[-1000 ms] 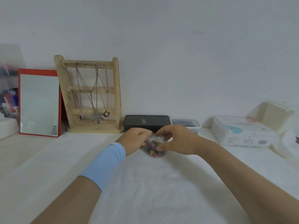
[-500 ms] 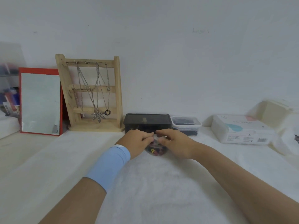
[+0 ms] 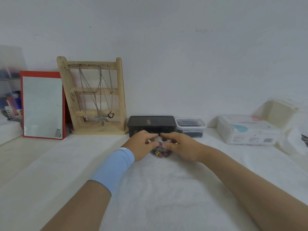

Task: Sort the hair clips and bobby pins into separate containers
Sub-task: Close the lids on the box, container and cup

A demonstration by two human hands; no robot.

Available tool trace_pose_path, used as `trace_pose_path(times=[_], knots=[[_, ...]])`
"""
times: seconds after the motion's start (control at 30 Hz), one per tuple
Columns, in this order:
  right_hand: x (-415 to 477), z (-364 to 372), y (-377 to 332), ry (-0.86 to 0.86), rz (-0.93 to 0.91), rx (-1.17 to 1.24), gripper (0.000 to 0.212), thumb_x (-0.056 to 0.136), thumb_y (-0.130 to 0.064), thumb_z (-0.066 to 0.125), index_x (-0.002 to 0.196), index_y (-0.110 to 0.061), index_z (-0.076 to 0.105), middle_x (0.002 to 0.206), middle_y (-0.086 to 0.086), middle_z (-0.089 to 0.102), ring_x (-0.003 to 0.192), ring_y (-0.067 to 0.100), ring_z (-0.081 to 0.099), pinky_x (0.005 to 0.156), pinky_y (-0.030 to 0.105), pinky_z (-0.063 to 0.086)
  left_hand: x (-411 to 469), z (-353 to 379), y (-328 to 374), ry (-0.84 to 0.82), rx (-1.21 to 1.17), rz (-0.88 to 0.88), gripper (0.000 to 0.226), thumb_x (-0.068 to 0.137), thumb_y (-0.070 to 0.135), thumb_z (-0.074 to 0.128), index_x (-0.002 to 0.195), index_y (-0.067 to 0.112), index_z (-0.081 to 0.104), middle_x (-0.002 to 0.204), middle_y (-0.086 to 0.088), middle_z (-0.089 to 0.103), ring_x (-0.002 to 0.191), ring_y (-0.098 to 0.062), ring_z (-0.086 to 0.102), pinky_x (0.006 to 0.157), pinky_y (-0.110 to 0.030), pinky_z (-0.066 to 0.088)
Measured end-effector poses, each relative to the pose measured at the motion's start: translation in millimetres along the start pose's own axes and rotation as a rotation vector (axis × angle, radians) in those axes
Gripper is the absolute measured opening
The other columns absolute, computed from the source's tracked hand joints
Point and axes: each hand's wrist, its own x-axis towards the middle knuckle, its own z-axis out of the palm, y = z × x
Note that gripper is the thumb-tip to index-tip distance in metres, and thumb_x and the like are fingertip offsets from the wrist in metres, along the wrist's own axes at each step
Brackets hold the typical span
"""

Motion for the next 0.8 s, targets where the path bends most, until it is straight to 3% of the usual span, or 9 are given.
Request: trace_pose_path(times=[0.1,0.23,0.4,0.5,0.63,0.8], knots=[[-2,2,0,0.002,0.002,-0.029,0.058,0.100,-0.044,0.050,0.153,-0.029,0.033,0.141,-0.007,0.044,0.123,0.013,0.047,0.096,0.021,0.034,0,0,2,-0.002,-0.006,-0.007,0.042,0.100,0.034,0.051,0.141,0.027,0.051,0.117,0.004,0.052,0.110,-0.016,0.053,0.099,-0.029,0.041],[-4,0,-1,0.049,-0.013,-0.053,0.082,0.079,-0.058,0.072,0.148,-0.028,0.041,0.130,-0.011,0.044,0.115,0.009,0.050,0.100,0.027,0.041,-1,1,0,0.034,-0.064,-0.020,0.044,0.098,0.034,0.054,0.142,0.029,0.049,0.125,0.007,0.058,0.110,-0.012,0.056,0.100,-0.030,0.043],[-5,-23,2,0.226,-0.025,0.022,0.073,0.068,-0.051,0.082,0.133,-0.029,0.055,0.124,-0.012,0.060,0.105,0.008,0.060,0.095,0.028,0.049,10,-15,11,0.248,-0.101,0.030,0.038,0.100,0.031,0.048,0.137,0.023,0.054,0.126,0.004,0.058,0.105,-0.008,0.054,0.093,-0.024,0.040],[-5,-54,7,0.423,0.004,0.093,0.063,0.069,-0.051,0.083,0.123,-0.032,0.057,0.119,-0.012,0.059,0.096,0.008,0.061,0.087,0.028,0.050,28,-29,22,0.297,-0.025,0.075,0.033,0.100,0.025,0.049,0.131,0.023,0.058,0.125,0.003,0.056,0.108,-0.009,0.053,0.096,-0.023,0.038],[7,-74,21,0.540,0.112,-0.056,0.052,0.080,-0.047,0.076,0.125,-0.030,0.055,0.129,-0.007,0.051,0.109,0.016,0.055,0.089,0.030,0.045,60,-32,34,0.153,0.197,0.075,0.039,0.097,0.035,0.054,0.136,0.030,0.054,0.139,0.005,0.048,0.130,-0.019,0.043,0.109,-0.037,0.037],[36,-64,41,0.514,0.177,-0.190,0.041,0.086,-0.050,0.068,0.120,-0.030,0.057,0.130,-0.002,0.055,0.109,0.022,0.056,0.094,0.039,0.047,84,-10,33,-0.042,0.376,0.046,0.061,0.086,0.049,0.063,0.143,0.038,0.044,0.144,0.003,0.045,0.130,-0.026,0.042,0.107,-0.043,0.040]])
